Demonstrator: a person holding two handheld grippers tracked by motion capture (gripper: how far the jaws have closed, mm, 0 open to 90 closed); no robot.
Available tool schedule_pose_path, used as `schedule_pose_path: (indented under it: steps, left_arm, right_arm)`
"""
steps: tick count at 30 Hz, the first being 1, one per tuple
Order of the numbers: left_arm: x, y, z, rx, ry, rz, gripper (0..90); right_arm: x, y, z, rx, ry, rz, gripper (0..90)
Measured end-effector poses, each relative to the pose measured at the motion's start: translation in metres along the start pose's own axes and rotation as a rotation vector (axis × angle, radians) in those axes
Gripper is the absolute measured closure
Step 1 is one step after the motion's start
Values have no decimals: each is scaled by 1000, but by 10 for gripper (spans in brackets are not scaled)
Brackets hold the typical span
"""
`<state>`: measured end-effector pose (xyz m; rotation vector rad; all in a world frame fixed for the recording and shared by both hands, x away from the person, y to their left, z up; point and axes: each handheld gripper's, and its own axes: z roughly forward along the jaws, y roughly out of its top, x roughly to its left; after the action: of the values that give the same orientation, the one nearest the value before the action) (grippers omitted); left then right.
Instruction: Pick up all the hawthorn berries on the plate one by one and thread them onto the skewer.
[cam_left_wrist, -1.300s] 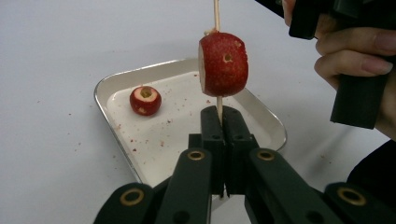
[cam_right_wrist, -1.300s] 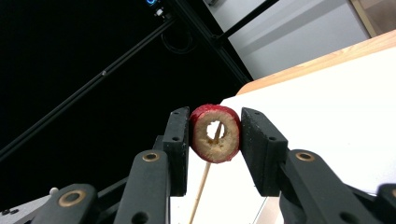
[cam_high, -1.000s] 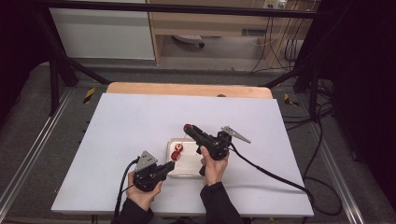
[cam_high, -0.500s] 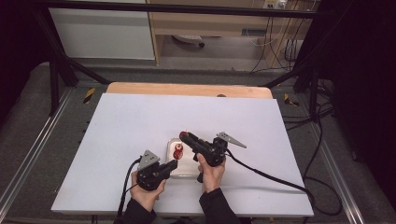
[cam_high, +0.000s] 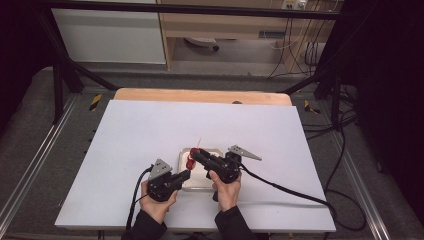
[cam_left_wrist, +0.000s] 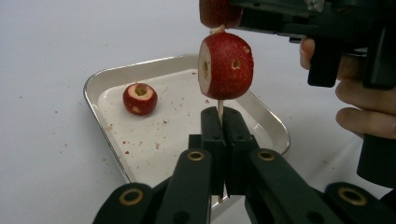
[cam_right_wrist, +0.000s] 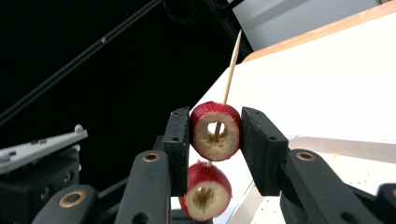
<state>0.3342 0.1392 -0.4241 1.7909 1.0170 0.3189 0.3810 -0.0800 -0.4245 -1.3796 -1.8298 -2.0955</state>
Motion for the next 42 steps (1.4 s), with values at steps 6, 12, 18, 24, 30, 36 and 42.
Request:
schedule_pose_path:
  steps: [6, 12, 18, 24, 30, 36, 42]
  left_arm:
    - [0, -1, 2, 16, 12, 39, 885]
    - [9, 0, -9, 6, 21, 67, 884]
    - [26, -6, -25, 30, 27, 91, 883]
    - [45, -16, -43, 79, 49, 109, 882]
    - [56, -22, -52, 127, 56, 128, 881]
    - [61, -24, -57, 149, 62, 152, 881]
    - [68, -26, -58, 153, 59, 146, 881]
  right_arm:
    - [0, -6, 1, 35, -5, -5, 638]
    - [2, 0, -4, 33, -13, -60, 531]
    - [1, 15, -13, 107, -59, -133, 315]
    - [-7, 23, -14, 265, -142, -230, 181]
    - [-5, 32, 2, 479, -218, -369, 154]
    - [0, 46, 30, 652, -257, -439, 158]
    - [1, 54, 60, 807, -305, -501, 219]
